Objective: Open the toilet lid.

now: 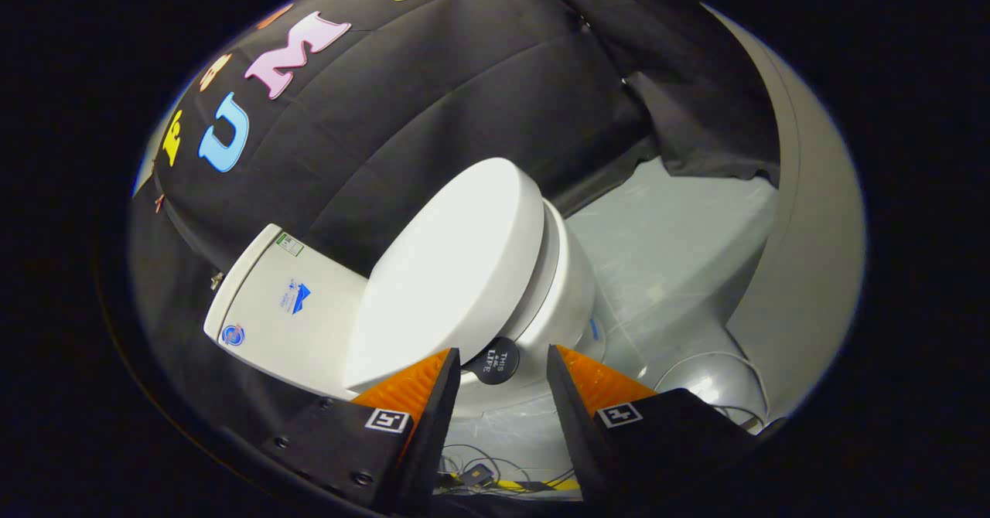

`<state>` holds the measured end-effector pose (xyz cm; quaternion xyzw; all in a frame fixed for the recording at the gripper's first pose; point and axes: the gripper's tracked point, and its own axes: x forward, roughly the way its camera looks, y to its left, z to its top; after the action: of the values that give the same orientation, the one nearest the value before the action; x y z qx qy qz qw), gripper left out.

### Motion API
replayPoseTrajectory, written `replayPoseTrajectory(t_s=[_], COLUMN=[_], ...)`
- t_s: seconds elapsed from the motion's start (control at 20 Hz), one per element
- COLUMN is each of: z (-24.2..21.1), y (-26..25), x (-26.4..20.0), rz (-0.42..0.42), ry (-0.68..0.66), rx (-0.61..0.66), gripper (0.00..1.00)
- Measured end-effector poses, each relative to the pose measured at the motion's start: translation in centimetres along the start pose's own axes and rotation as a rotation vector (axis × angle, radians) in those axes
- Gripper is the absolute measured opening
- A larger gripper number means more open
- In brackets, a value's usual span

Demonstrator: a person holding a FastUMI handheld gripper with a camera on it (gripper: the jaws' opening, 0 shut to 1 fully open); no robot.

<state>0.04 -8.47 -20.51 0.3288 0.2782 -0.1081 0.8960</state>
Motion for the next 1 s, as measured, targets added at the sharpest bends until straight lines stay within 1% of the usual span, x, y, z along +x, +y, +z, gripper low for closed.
replayPoseTrajectory(t_s=[0.15,0.2,0.3,0.4,0.5,0.65,0.7,0.75,0.8,0.85,0.9,1.0], z=[-0.4,-0.8,-0.6,-0.9,-0.3,-0.1,-0.1,0.7,0.2,-0.1,0.1,0.0], y=[-1.2,-1.1,-0.7,-0.2,-0.4,-0.5,-0.9,-1.8,-1.4,-1.2,-1.0,-0.9], x=[1.7,2.0,2.6,2.9,3.4,3.0,2.6,2.8,3.5,3.8,3.8,3.7], rz=[-0.016,-0.005,0.021,0.051,0.046,0.071,0.06,0.024,0.026,0.03,0.04,0.047], ry=[0.014,0.03,0.038,0.054,0.027,0.048,0.061,0.038,0.05,0.062,0.068,0.069], rx=[0.026,0.052,0.134,0.162,0.15,0.183,0.199,0.232,0.251,0.254,0.26,0.264], gripper=[0.73,0.73,0.53,0.53,0.53,0.52,0.52,0.34,0.16,0.16,0.18,0.15])
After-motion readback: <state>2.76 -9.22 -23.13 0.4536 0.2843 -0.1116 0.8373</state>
